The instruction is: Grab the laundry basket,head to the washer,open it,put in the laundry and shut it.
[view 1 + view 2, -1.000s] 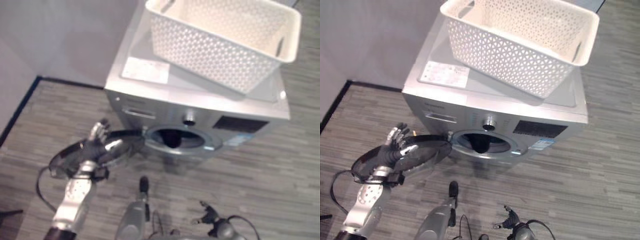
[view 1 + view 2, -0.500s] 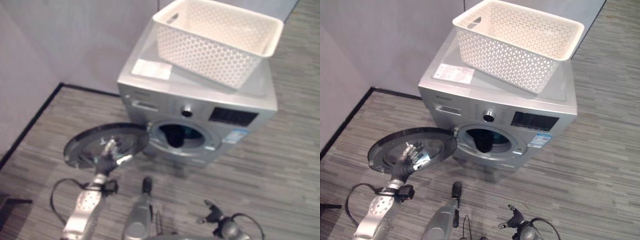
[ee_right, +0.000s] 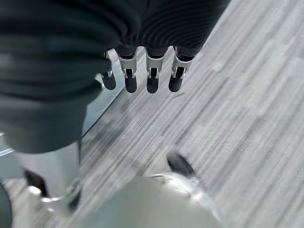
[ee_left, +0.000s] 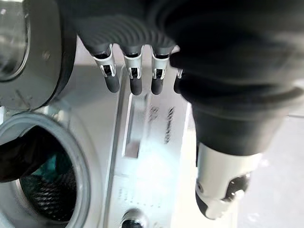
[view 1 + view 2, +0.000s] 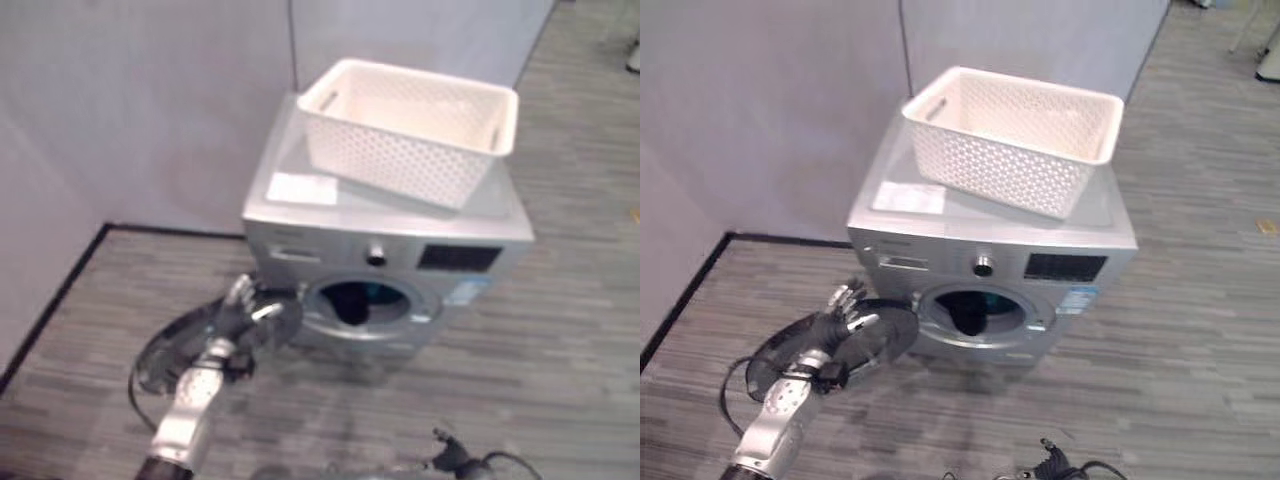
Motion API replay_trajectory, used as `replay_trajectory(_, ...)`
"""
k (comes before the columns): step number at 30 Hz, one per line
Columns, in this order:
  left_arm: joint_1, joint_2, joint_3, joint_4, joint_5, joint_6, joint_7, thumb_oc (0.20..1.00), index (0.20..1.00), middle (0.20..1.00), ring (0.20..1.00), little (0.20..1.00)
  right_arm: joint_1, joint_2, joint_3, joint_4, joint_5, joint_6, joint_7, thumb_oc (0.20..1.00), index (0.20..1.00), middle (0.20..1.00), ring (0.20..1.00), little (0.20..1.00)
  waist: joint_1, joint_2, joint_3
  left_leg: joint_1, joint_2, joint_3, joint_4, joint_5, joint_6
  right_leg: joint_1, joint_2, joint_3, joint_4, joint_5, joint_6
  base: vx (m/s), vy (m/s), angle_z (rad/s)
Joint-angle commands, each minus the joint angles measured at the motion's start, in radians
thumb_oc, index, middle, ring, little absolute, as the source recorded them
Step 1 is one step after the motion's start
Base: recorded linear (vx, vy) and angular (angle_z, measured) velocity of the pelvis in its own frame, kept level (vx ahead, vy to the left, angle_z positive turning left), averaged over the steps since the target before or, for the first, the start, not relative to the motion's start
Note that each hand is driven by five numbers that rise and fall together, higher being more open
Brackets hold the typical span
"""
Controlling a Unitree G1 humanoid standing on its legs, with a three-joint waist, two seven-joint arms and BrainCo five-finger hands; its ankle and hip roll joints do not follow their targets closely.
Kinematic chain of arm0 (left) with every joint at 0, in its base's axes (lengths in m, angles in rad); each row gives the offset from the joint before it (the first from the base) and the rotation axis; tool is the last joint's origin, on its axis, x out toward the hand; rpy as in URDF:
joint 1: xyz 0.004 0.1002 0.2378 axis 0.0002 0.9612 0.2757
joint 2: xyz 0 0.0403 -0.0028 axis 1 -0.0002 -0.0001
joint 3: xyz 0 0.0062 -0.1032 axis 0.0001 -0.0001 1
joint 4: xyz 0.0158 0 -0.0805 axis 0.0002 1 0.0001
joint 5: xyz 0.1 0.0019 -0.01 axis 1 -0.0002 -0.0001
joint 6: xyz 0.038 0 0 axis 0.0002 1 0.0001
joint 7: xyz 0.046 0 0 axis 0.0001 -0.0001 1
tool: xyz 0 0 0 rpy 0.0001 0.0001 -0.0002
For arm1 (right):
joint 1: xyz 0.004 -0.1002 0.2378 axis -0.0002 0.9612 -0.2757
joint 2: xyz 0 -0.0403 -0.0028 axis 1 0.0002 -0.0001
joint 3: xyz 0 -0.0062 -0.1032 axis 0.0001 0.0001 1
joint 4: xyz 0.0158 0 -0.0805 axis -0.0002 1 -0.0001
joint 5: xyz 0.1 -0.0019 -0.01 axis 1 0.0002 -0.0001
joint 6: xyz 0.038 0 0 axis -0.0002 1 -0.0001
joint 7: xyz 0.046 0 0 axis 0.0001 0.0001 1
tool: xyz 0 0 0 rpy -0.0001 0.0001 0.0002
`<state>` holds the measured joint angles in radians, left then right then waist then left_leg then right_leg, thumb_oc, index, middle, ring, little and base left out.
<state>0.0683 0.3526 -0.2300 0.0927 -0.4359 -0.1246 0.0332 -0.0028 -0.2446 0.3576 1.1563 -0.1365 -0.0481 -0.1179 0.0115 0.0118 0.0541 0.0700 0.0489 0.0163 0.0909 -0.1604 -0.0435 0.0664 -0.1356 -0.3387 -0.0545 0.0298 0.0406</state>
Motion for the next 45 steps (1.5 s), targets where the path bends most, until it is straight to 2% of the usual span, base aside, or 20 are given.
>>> replay_trajectory(1,0.013,0.024,0.005,-0.073,-0.003,-0.041,-0.025,1.0,1.0,1.0,1.0,1.0,-0.034,0.009,-0.001,0.041,0.034,0.002,0.0,1.0,1.0,1.0,1.0,1.0,0.058,-0.02,-0.019,0.008,0.074,0.031,0.021,0.022,-0.017,-0.05,-0.037,-0.002,0.084,-0.05,0.05,-0.13,0.43,0.35)
replay_trajectory(2,0.007,0.026,0.003,-0.079,-0.004,-0.046,-0.036,1.0,1.0,1.0,1.0,1.0,-0.044,0.021,0.005,0.058,0.019,0.012,0.004,1.0,1.0,1.0,1.0,1.0,0.062,-0.016,-0.019,0.026,0.031,0.036,-0.018,-0.001,0.008,-0.074,-0.079,-0.007,0.095,-0.01,0.08,-0.1,0.278,0.13)
replay_trajectory(3,0.006,0.026,0.003,-0.079,-0.004,-0.047,-0.036,1.0,1.0,1.0,1.0,1.0,-0.045,0.022,0.005,0.058,0.019,0.012,0.004,1.0,1.0,1.0,1.0,1.0,0.065,-0.018,-0.019,0.027,0.028,0.039,-0.02,0.0,0.01,-0.077,-0.082,-0.003,0.097,-0.01,0.082,-0.17,0.415,-0.17)
replay_trajectory(7,0.004,0.032,0.01,-0.081,0.0,-0.044,-0.051,1.0,1.0,1.0,1.0,1.0,-0.053,0.041,-0.006,0.075,0.012,0.025,0.019,1.0,1.0,1.0,1.0,1.0,0.067,-0.021,-0.009,0.026,-0.043,0.062,-0.034,-0.019,0.059,-0.122,-0.142,-0.009,0.111,0.051,0.121,-0.13,0.227,-0.31)
replay_trajectory(9,0.004,0.041,0.015,-0.087,-0.007,-0.041,-0.051,1.0,1.0,1.0,1.0,1.0,-0.063,0.041,-0.017,0.077,0.017,0.029,0.021,1.0,1.0,1.0,1.0,1.0,0.067,-0.022,0.001,0.014,-0.051,0.065,-0.027,-0.011,0.072,-0.147,-0.154,0.0,0.14,0.074,0.131,-0.16,0.106,-0.16)
replay_trajectory(10,-0.002,0.048,0.016,-0.093,-0.006,-0.041,-0.049,1.0,1.0,1.0,1.0,1.0,-0.07,0.043,-0.019,0.083,0.025,0.033,0.022,1.0,1.0,1.0,1.0,1.0,0.07,-0.014,0.011,0.001,-0.046,0.065,-0.018,-0.006,0.082,-0.155,-0.143,0.019,0.182,0.037,0.125,-0.19,0.057,-0.18)
replay_trajectory(12,-0.006,0.051,0.014,-0.092,-0.005,-0.041,-0.049,1.0,1.0,1.0,1.0,1.0,-0.075,0.044,-0.02,0.086,0.03,0.032,0.02,1.0,1.0,1.0,1.0,1.0,0.07,-0.014,0.011,-0.012,-0.05,0.067,-0.016,0.004,0.087,-0.161,-0.142,0.031,0.212,0.022,0.115,-0.16,0.037,-0.16)
replay_trajectory(13,-0.024,0.059,0.006,-0.089,-0.002,-0.039,-0.046,1.0,1.0,1.0,1.0,1.0,-0.08,0.047,-0.023,0.089,0.045,0.029,0.022,1.0,1.0,1.0,1.0,1.0,0.069,-0.008,0.015,-0.029,-0.052,0.057,-0.012,0.02,0.099,-0.15,-0.11,0.073,0.293,-0.027,0.104,-0.14,0.004,-0.06)
replay_trajectory(14,-0.026,0.063,0.007,-0.09,0.0,-0.038,-0.045,1.0,1.0,1.0,1.0,1.0,-0.078,0.048,-0.026,0.091,0.052,0.027,0.021,1.0,1.0,1.0,1.0,1.0,0.073,-0.01,0.008,-0.034,-0.052,0.052,-0.015,0.029,0.104,-0.135,-0.095,0.093,0.312,-0.052,0.101,-0.16,-0.023,0.03)
replay_trajectory(16,-0.03,0.068,0.004,-0.09,0.007,-0.034,-0.046,1.0,1.0,1.0,1.0,1.0,-0.074,0.053,-0.03,0.099,0.06,0.025,0.023,1.0,1.0,1.0,1.0,1.0,0.092,-0.021,-0.014,-0.048,-0.054,0.047,-0.026,0.044,0.098,-0.075,-0.084,0.102,0.278,-0.083,0.1,-0.06,-0.102,0.07)
replay_trajectory(21,-0.018,0.083,0.012,-0.111,0.055,-0.035,-0.042,1.0,1.0,1.0,1.0,1.0,-0.074,0.066,-0.025,0.111,0.054,0.032,0.024,1.0,1.0,1.0,1.0,1.0,0.123,-0.035,-0.05,-0.066,-0.037,0.048,-0.043,0.065,0.079,-0.016,-0.098,0.108,0.153,-0.069,0.107,-0.05,-0.138,-0.02)
replay_trajectory(22,-0.01,0.09,0.017,-0.119,0.084,-0.038,-0.038,1.0,1.0,1.0,1.0,1.0,-0.08,0.072,-0.016,0.115,0.044,0.033,0.025,1.0,1.0,1.0,1.0,1.0,0.134,-0.044,-0.064,-0.074,-0.029,0.052,-0.05,0.075,0.069,0.006,-0.097,0.107,0.086,-0.06,0.116,-0.01,-0.105,-0.19)
replay_trajectory(27,0.002,0.113,0.071,-0.167,0.194,-0.052,0.003,1.0,1.0,1.0,1.0,1.0,-0.063,0.081,0.016,0.107,0.014,0.032,0.036,1.0,1.0,1.0,1.0,1.0,0.127,-0.051,-0.072,-0.057,-0.009,0.043,-0.087,0.105,0.037,0.049,-0.075,0.073,0.025,-0.055,0.112,0.02,-0.13,-0.04)
replay_trajectory(33,-0.029,0.119,0.178,-0.098,0.358,-0.017,0.103,1.0,1.0,1.0,1.0,1.0,-0.033,0.084,0.032,0.09,-0.004,0.041,0.053,1.0,1.0,1.0,1.0,1.0,0.105,-0.044,-0.081,-0.037,0.003,0.04,-0.123,0.128,0.02,0.063,-0.06,0.055,0.016,-0.063,0.103,0.04,-0.032,0.21)
replay_trajectory(34,-0.076,0.143,0.225,-0.028,0.453,0.006,0.14,1.0,1.0,1.0,1.0,1.0,-0.027,0.078,0.044,0.08,-0.02,0.045,0.064,1.0,1.0,1.0,1.0,1.0,0.092,-0.041,-0.087,-0.03,0.007,0.045,-0.134,0.132,0.014,0.065,-0.058,0.054,0.013,-0.065,0.101,0.07,0.001,0.13)
replay_trajectory(36,-0.107,0.166,0.246,0.022,0.5,0.021,0.169,1.0,1.0,1.0,1.0,1.0,-0.025,0.073,0.052,0.072,-0.032,0.047,0.076,1.0,1.0,1.0,1.0,1.0,0.083,-0.038,-0.092,-0.024,0.008,0.05,-0.142,0.134,0.011,0.066,-0.056,0.054,0.011,-0.066,0.101,0.06,0.014,0.07)
replay_trajectory(37,-0.177,0.227,0.287,0.146,0.564,0.053,0.226,1.0,1.0,1.0,1.0,1.0,-0.028,0.055,0.064,0.053,-0.05,0.049,0.096,1.0,1.0,1.0,1.0,1.0,0.068,-0.032,-0.095,-0.013,0.012,0.059,-0.152,0.138,0.007,0.067,-0.052,0.059,0.011,-0.066,0.101,0.04,0.017,-0.03)
replay_trajectory(38,-0.183,0.228,0.285,0.153,0.565,0.051,0.229,1.0,1.0,1.0,1.0,1.0,-0.03,0.055,0.064,0.052,-0.05,0.05,0.096,1.0,1.0,1.0,1.0,1.0,0.067,-0.033,-0.093,-0.012,0.013,0.059,-0.153,0.138,0.007,0.067,-0.052,0.059,0.012,-0.067,0.101,0.06,0.031,-0.04)
replay_trajectory(42,-0.32,0.39,0.312,0.398,0.674,0.124,0.291,1.0,1.0,1.0,1.0,1.0,-0.037,0.018,0.075,0.021,-0.076,0.049,0.117,1.0,1.0,1.0,1.0,1.0,0.043,-0.024,-0.088,-0.007,0.022,0.078,-0.165,0.146,0.0,0.054,-0.046,0.072,0.018,-0.066,0.102,0.03,0.034,-0.04)
replay_trajectory(45,-0.413,0.51,0.266,0.608,0.755,0.169,0.318,1.0,1.0,1.0,1.0,1.0,-0.025,-0.012,0.08,-0.001,-0.088,0.042,0.118,1.0,1.0,1.0,1.0,1.0,0.022,-0.028,-0.076,-0.023,0.028,0.092,-0.169,0.151,-0.001,0.028,-0.043,0.085,0.022,-0.06,0.106,0.0,0.043,-0.16)
